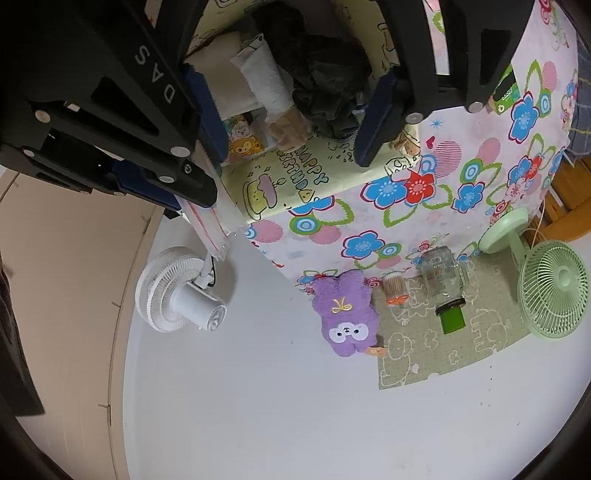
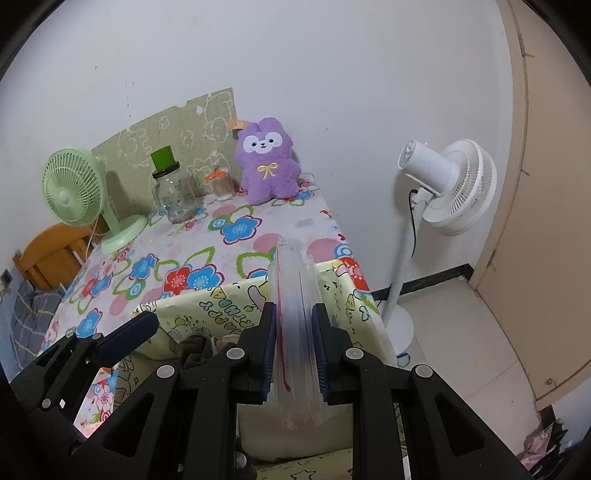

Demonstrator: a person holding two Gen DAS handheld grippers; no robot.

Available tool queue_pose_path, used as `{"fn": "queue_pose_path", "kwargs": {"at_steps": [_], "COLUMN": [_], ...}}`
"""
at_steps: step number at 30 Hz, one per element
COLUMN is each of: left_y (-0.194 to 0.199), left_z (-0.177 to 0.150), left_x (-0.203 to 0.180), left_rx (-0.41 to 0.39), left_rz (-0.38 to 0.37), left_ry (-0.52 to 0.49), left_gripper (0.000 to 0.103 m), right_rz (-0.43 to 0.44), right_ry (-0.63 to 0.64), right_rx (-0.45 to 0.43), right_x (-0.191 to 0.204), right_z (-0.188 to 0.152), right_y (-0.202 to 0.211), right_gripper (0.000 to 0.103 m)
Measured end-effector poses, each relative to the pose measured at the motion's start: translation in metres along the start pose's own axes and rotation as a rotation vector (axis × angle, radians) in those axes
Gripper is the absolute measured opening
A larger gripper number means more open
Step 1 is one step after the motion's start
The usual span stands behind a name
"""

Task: Organize soft objects
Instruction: 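Lift and carry the sock with the left tool while the right tool carries the packet to the box, then open both tools to drop the sock and packet into the box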

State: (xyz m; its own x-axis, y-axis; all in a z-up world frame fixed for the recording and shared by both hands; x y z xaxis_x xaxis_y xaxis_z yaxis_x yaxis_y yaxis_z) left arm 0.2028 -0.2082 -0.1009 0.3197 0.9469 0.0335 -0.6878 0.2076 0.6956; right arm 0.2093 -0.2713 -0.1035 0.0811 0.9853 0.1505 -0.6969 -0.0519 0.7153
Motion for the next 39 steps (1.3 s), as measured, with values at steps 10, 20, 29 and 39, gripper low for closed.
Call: {"fn": "queue_pose_path", "kwargs": {"at_steps": [10, 20, 29, 39], "left_y": [-0.001, 0.006, 0.021, 0.047], "left_z": [-0.005, -0.013, -0.017, -0.022], "left_x": [0.012, 0.024, 0.041, 0.056], "left_rx": [0.019, 0.027, 0.002, -0.032], "left_rz": [0.037, 0.039, 0.038, 0.036], "left_ry": [-0.004, 0.011, 0.034, 0.044], "left_gripper": [0.083, 0.088, 0.094, 0.099], "right_rz": [0.035, 0.016, -0.006, 0.001], "right_ry": [0.003, 0.006, 0.015, 0.047], "right_rx": [0.034, 0.071, 0.034, -0.011], "right_x": [0.011, 0.016, 0.028, 0.057], "right_z": [-0.005, -0.013, -0.013, -0.015], "right_y": [-0.01, -0.01, 0.007, 0.029], "right_gripper": [0.024, 0.037, 0.06, 0.07]}}
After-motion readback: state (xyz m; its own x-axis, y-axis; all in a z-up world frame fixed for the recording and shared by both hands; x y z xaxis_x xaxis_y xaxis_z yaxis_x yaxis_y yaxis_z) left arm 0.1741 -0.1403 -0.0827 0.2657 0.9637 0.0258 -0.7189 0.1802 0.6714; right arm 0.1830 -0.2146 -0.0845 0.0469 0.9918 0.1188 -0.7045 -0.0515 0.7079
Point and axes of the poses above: each gripper's, at about its wrist camera, not at the fingertips, and y roughly against the way its jaws point, x to its left, z to its top, the point moved 9 cm from there along -y, roughly the way its jaws point, and after that the axes turned 4 degrees about x, right-handed, at the moved point
